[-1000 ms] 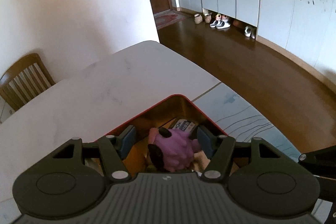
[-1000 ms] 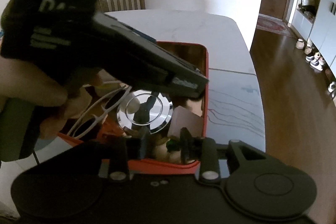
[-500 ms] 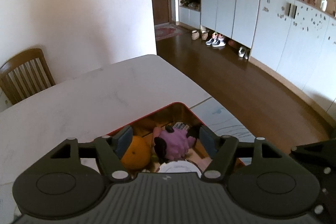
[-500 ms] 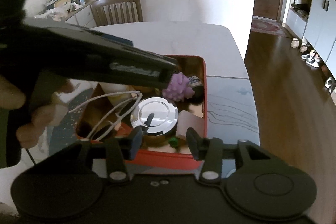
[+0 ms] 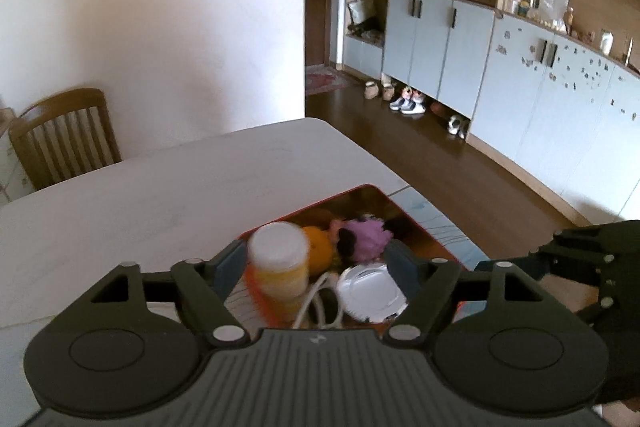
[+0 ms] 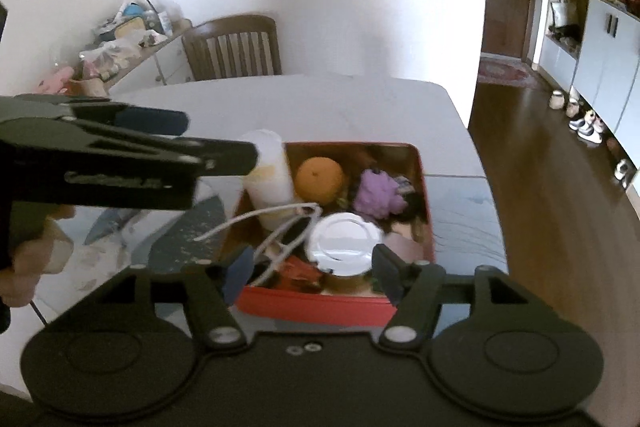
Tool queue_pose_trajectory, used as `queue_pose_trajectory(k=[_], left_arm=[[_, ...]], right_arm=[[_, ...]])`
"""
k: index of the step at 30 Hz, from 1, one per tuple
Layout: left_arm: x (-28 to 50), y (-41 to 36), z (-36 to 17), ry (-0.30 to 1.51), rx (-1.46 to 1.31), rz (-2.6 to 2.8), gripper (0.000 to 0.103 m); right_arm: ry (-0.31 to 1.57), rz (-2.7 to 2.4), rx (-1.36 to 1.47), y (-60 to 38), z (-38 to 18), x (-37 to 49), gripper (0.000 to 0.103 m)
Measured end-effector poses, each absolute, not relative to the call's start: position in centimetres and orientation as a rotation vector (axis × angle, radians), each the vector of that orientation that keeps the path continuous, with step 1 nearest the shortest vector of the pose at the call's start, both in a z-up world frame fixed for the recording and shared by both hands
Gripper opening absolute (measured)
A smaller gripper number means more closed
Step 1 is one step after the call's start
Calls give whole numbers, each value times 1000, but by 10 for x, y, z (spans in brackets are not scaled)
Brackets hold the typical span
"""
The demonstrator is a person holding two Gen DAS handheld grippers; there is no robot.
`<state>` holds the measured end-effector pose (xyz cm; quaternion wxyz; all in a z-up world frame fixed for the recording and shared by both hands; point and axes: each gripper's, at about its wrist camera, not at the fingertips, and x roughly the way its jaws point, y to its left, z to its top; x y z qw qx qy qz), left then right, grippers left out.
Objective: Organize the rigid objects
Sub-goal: 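Withdraw both tools from the red box back over the placemat, then grasp the small purple block with the left tool while the right tool grasps the metal clip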
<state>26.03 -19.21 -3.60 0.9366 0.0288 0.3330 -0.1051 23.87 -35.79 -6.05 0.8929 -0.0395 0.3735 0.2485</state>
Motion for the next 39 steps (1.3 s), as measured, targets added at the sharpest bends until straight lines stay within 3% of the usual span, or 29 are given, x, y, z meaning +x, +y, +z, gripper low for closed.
queue_pose_trajectory(k=[20, 32, 39], left_arm=[[207, -44, -35, 667, 7, -99, 86], [220, 28, -79, 747, -37, -42, 86], [235, 39, -117, 816, -34, -55, 86]], right_arm=[[756, 621, -74, -238, -67, 189, 102], [765, 705, -202, -152, -98, 194, 102], [788, 752, -283, -115, -118, 205, 94]])
